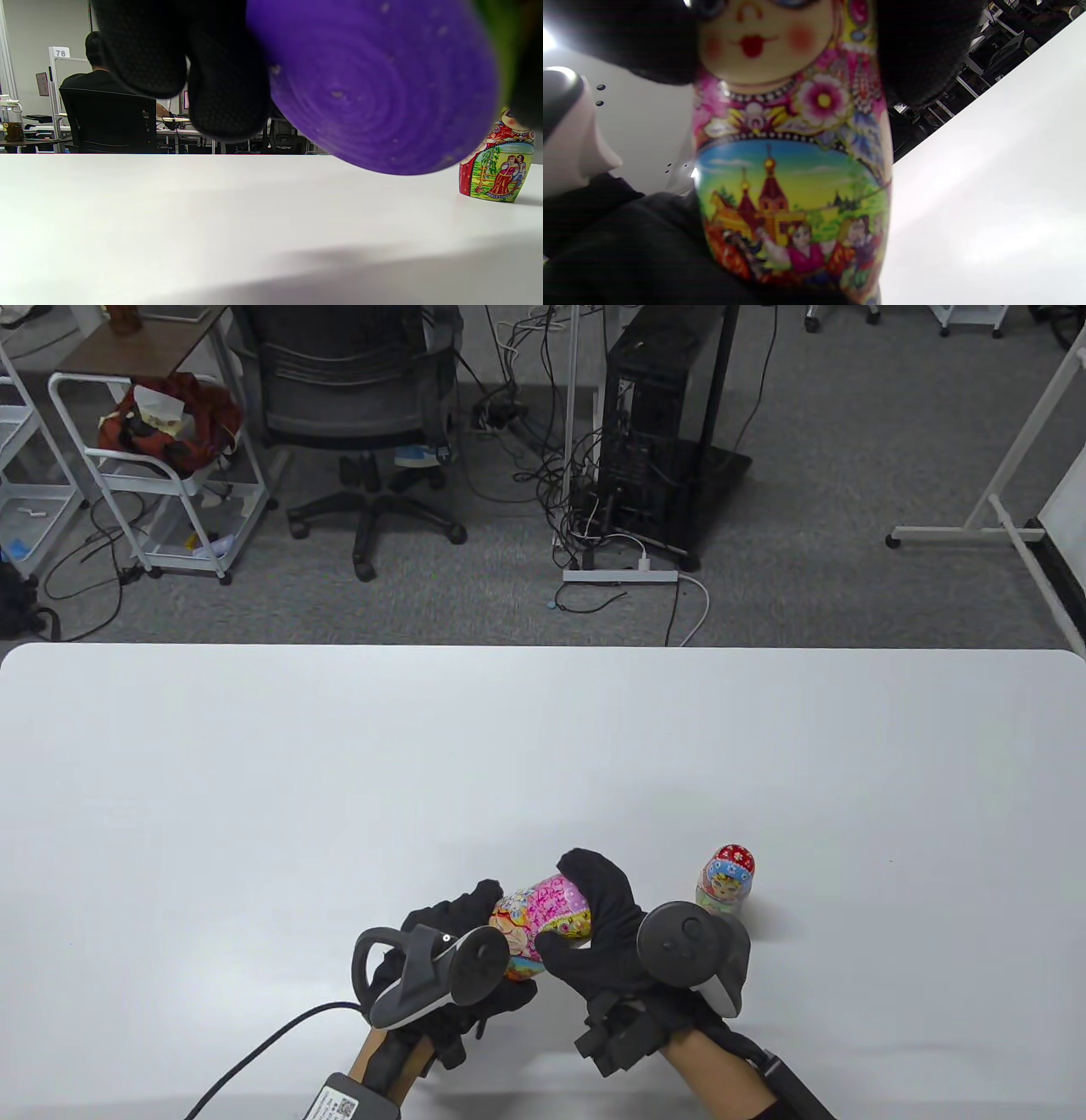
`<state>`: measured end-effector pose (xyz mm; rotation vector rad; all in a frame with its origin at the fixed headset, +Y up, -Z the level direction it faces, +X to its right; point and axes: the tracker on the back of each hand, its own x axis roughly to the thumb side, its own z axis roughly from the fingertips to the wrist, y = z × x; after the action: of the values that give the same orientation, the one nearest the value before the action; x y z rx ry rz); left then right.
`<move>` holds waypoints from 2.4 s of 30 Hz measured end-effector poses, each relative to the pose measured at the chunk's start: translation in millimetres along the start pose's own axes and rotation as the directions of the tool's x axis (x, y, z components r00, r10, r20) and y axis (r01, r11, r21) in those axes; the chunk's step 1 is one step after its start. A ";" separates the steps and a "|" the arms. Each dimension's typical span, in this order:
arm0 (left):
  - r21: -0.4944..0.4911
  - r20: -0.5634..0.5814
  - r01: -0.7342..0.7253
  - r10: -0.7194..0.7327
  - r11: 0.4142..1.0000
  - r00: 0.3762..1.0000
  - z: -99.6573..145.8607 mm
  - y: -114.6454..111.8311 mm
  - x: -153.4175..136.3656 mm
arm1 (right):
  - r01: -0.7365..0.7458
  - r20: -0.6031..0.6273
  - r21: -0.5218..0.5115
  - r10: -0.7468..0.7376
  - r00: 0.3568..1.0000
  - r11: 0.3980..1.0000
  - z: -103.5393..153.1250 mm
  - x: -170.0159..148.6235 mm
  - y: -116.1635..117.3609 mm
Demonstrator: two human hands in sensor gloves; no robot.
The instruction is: Nest individual Russian dolls into a nested set
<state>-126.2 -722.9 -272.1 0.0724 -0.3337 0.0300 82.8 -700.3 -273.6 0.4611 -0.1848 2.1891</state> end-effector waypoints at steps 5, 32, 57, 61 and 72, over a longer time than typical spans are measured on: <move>-0.008 -0.005 0.019 -0.019 1.000 1.000 -1.0 0.5 1.2 | -0.011 -0.017 -0.013 0.011 1.000 1.000 0.5 1.5 0.6; 0.016 -0.150 -0.102 0.103 0.995 0.983 -1.5 -7.1 -36.2 | -0.642 -0.084 0.277 0.684 0.725 0.715 -1.3 -32.5 34.8; 0.065 -0.064 -0.154 0.158 0.986 0.985 6.0 2.1 -16.7 | -0.583 -0.588 0.228 0.587 0.556 0.780 -6.7 -100.6 -77.0; 0.067 -0.055 -0.142 0.146 0.988 0.988 6.3 2.3 -14.8 | -0.582 -0.585 0.173 0.558 0.589 0.795 -7.0 -99.8 -78.0; 0.083 -0.048 -0.114 0.118 0.990 0.992 6.3 3.3 -13.3 | -0.082 -0.236 -0.198 0.034 0.971 0.977 -7.8 -48.2 -83.0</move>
<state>-141.0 -720.4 -270.3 0.1316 -0.2838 0.1603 173.0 -682.6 -302.1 0.0829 -0.2971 2.2312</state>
